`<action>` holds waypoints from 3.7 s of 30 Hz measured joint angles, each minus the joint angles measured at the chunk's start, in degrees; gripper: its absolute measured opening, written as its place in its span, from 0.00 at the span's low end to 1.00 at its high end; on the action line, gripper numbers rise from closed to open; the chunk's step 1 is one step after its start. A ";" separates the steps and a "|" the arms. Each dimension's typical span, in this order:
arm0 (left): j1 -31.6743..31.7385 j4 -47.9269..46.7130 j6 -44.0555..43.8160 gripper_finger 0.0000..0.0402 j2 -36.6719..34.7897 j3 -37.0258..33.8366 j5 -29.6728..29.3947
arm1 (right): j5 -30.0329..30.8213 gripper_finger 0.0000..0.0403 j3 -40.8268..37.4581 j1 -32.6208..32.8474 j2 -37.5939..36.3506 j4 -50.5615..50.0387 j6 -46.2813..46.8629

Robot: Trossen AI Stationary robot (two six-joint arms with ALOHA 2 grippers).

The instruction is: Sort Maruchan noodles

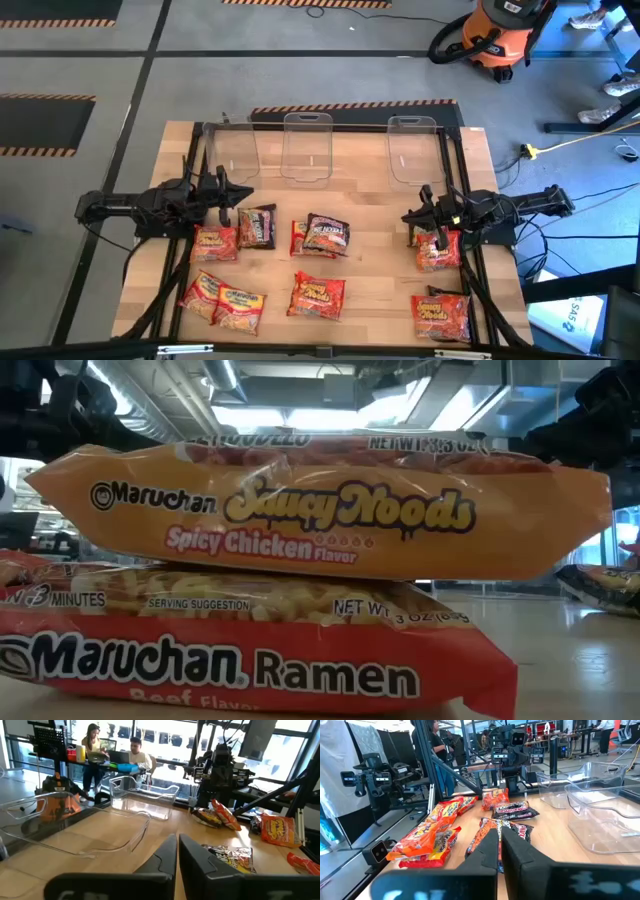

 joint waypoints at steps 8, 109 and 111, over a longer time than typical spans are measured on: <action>-0.01 0.00 0.00 0.03 0.00 0.00 -0.02 | 0.00 0.00 0.02 0.00 0.00 0.00 0.00; -4.64 22.99 -10.57 0.03 48.15 14.79 3.24 | 15.11 0.01 14.15 0.00 48.14 24.83 7.63; -5.88 23.03 -11.45 0.03 50.82 15.60 3.01 | 14.98 0.04 15.09 0.00 50.97 24.75 9.54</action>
